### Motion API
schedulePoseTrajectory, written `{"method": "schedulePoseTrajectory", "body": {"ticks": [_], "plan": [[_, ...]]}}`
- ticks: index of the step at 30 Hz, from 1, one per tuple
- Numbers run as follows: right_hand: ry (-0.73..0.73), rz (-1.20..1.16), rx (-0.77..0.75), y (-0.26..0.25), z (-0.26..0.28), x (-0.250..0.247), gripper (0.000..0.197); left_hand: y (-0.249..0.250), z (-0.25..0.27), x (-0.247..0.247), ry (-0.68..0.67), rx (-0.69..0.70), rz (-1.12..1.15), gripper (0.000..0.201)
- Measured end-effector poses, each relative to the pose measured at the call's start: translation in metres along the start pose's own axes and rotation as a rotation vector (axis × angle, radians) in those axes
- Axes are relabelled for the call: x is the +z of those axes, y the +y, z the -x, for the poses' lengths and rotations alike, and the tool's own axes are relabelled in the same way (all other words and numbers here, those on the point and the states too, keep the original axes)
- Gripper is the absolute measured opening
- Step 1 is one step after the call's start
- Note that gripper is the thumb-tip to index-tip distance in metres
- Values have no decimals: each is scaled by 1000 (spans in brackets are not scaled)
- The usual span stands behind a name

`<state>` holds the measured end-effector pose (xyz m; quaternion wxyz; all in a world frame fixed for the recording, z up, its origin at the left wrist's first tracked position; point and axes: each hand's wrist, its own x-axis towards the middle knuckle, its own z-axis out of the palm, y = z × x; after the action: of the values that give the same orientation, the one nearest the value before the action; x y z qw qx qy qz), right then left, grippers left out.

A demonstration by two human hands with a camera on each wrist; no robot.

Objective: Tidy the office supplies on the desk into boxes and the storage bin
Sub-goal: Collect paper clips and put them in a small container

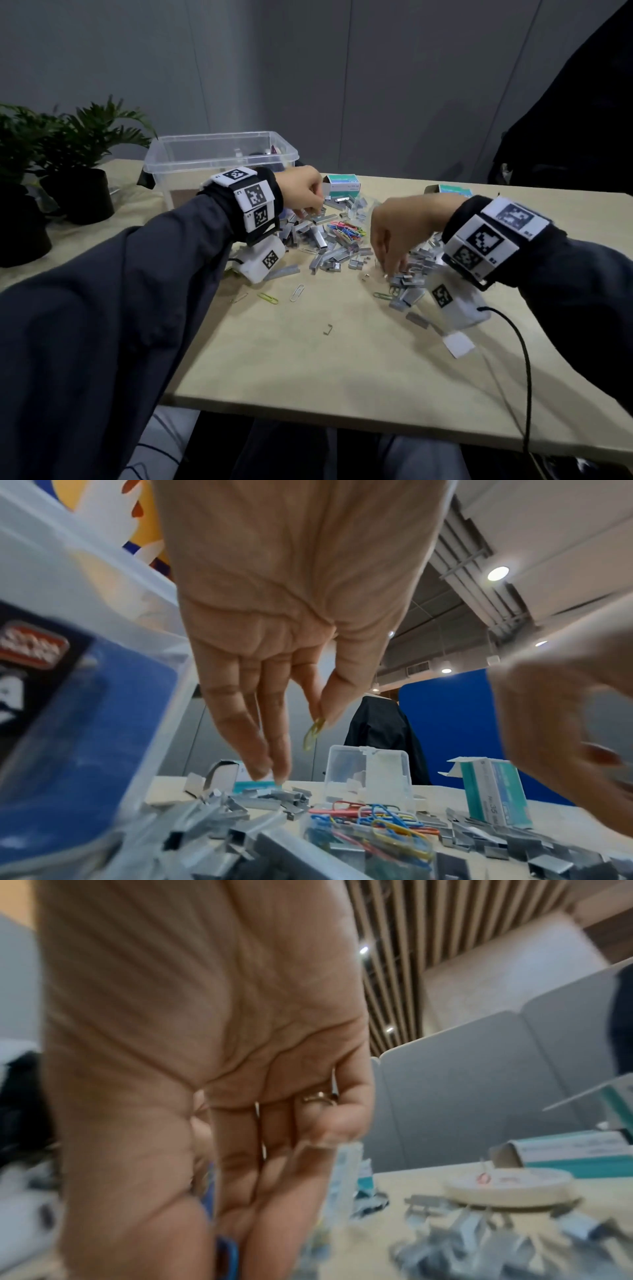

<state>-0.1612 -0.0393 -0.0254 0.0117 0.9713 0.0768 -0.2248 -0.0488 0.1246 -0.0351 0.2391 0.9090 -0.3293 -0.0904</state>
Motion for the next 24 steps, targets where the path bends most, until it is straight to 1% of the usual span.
{"method": "schedulePoseTrajectory", "body": {"ticks": [4,7,9,11,16,18,19,21,23,24], "plan": [[299,-228,57,19,-10,-16,7,-1,-17,10,-63,-16,-37,18],[424,-377,96,20,-23,-19,8,-1,-24,14,-100,-21,-51,24],[447,-403,119,17,-32,-20,8,0,-26,15,-117,-26,-23,28],[437,-388,129,13,-41,-19,7,0,-25,14,-147,-27,14,28],[410,-261,146,6,-52,-19,6,-1,-18,11,-242,-8,118,24],[405,-189,145,3,-53,-19,8,-2,-15,11,-245,-8,132,27],[412,-138,148,1,-53,-18,9,-1,-15,11,-227,-7,125,28],[437,-41,165,-2,-53,-17,10,0,-14,12,-138,14,61,27],[444,-1,168,-3,-54,-15,13,1,-14,12,-28,47,12,21],[436,-2,165,-3,-54,-15,13,2,-13,12,9,56,26,20]]}}
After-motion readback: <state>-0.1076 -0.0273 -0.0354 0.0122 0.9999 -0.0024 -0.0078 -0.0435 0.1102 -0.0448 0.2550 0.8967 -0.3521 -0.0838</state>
